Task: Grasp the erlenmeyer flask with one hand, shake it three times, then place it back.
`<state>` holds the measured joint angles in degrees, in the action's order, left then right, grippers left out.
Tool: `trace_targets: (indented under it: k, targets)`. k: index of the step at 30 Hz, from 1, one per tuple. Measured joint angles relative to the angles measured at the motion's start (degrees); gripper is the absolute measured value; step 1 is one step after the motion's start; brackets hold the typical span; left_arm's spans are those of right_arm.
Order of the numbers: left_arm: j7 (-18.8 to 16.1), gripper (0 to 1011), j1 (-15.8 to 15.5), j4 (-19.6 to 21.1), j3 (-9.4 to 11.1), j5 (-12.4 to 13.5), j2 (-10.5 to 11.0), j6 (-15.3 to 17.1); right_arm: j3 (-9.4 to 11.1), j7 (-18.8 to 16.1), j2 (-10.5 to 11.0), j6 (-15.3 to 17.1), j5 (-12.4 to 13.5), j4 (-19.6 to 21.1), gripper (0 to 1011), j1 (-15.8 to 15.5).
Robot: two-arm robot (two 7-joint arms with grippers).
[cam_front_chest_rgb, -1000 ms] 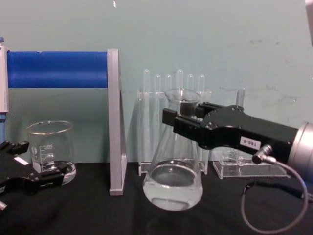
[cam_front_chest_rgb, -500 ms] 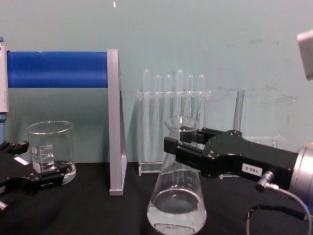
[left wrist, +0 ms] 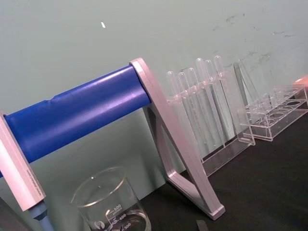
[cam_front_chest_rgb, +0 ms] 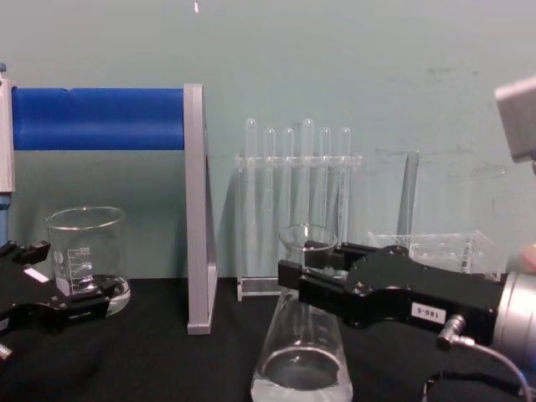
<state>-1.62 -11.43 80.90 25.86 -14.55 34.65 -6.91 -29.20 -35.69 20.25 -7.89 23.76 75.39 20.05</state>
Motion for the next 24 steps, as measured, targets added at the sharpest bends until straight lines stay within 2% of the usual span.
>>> trace_targets:
  k: [24]
  targets:
    - [0.00, 1001, 0.00, 0.00, 0.00, 0.00, 0.00, 0.00, -1.09, -0.95, -0.45, 0.47, 0.52, -3.21, 449, 1.23]
